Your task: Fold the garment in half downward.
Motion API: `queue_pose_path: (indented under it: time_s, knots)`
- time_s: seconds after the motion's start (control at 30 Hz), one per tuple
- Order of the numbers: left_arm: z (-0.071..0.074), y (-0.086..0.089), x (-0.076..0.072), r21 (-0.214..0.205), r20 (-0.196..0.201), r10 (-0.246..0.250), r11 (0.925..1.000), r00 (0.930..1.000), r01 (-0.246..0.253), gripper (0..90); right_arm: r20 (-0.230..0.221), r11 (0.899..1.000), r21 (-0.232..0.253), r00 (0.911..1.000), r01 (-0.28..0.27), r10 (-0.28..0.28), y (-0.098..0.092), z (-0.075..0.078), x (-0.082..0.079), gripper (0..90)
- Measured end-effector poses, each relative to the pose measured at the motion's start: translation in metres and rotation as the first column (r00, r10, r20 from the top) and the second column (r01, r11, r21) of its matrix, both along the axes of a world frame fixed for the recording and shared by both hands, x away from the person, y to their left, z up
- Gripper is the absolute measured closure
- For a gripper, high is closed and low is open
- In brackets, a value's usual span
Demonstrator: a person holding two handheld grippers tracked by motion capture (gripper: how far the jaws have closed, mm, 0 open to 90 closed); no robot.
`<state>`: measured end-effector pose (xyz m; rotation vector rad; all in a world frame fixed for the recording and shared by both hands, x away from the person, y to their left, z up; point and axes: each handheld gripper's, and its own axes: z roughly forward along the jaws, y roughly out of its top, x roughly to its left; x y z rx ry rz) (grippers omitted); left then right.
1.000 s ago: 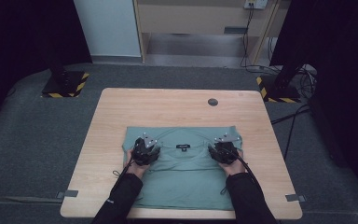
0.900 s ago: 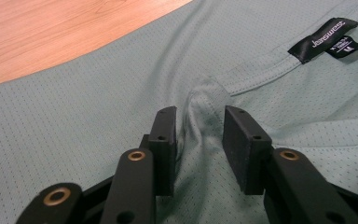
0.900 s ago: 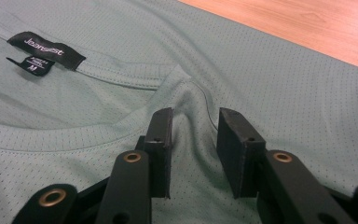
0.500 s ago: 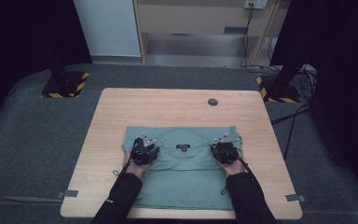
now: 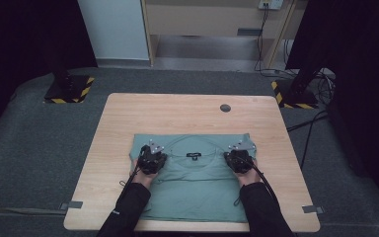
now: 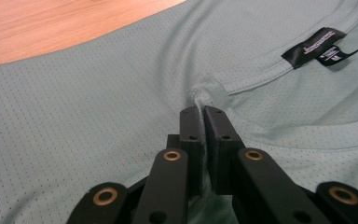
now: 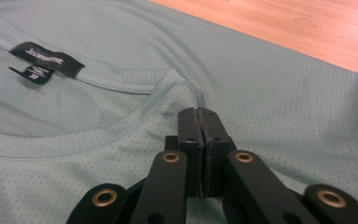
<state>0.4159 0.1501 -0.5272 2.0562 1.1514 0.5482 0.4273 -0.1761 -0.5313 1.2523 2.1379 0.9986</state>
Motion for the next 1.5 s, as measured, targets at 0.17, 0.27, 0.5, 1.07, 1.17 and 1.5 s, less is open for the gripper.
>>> queue_pose_path:
  time_s: [0.17, 0.27, 0.5, 1.07, 1.17, 1.5]
  knots:
    - [0.008, 0.007, -0.004, -0.077, -0.024, -0.013, 0.997, 0.9996, 0.011, 85.8, 0.002, 0.999, 0.04, 0.9999, -0.017, 0.017, -0.003, 0.008, -0.005, 89.0]
    - [0.014, 0.012, -0.008, -0.123, -0.04, -0.032, 0.992, 0.9987, 0.027, 85.8, -0.004, 0.997, 0.061, 0.9992, -0.039, 0.04, -0.003, 0.014, -0.011, 89.0]
    - [0.023, 0.016, -0.029, -0.131, -0.059, -0.085, 0.9885, 0.9947, 0.076, 86.1, 0.005, 0.99, 0.086, 0.994, -0.109, 0.109, 0.0, 0.027, -0.035, 89.0]
    - [0.019, 0.021, -0.038, -0.076, -0.09, -0.064, 0.9955, 0.9938, 0.058, 69.1, -0.043, 0.992, 0.064, 0.9929, -0.108, 0.111, -0.01, 0.016, -0.046, 70.9]
    - [0.021, 0.024, -0.037, -0.105, -0.088, -0.053, 0.9936, 0.9947, 0.043, 58.2, -0.035, 0.992, 0.073, 0.9934, -0.106, 0.109, -0.01, 0.017, -0.046, 59.6]
    - [0.024, 0.051, -0.013, -0.191, -0.087, 0.048, 0.9795, 0.9951, -0.064, 41.5, -0.017, 0.991, 0.128, 0.9995, -0.023, 0.026, -0.023, 0.024, -0.029, 41.2]
